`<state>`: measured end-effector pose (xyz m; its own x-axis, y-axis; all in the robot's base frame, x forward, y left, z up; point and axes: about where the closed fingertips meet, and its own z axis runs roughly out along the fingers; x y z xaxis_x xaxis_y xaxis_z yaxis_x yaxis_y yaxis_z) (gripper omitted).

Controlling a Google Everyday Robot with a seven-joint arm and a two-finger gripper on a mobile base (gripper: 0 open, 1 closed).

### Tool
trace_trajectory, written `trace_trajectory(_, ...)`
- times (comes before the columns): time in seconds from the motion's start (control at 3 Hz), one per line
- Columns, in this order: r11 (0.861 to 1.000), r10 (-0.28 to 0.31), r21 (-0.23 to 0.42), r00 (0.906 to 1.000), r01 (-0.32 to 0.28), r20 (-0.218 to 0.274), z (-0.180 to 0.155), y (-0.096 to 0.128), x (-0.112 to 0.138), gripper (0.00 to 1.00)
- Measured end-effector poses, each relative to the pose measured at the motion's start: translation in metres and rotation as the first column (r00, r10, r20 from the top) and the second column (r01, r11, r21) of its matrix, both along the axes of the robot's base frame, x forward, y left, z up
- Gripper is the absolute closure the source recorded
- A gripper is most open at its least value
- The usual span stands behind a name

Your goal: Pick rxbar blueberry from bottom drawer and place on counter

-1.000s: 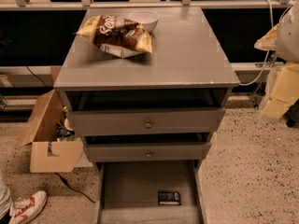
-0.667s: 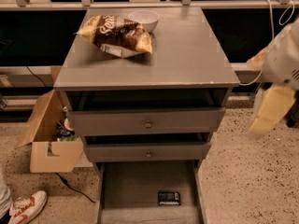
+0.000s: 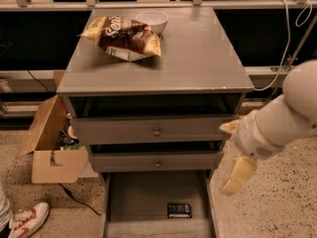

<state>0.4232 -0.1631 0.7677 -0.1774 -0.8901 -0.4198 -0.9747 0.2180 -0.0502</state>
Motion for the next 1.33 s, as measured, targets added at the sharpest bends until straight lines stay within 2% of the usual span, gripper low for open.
trace_trajectory(0.33, 0.987, 0.058, 0.155, 0.9959, -0.047, -0.069, -0.072, 0.035, -0.001, 0.00)
trace_trajectory(0.67, 0.980, 0.073, 0.194, 0.9924, -0.053, -0.099, -0.094, 0.041, -0.001, 0.00)
trace_trajectory(1.0, 0.980, 0.073, 0.194, 0.9924, -0.053, -0.099, -0.094, 0.041, -0.001, 0.00)
trace_trajectory(1.33, 0.976, 0.071, 0.211, 0.9921, -0.048, -0.104, -0.114, 0.038, 0.002, 0.00)
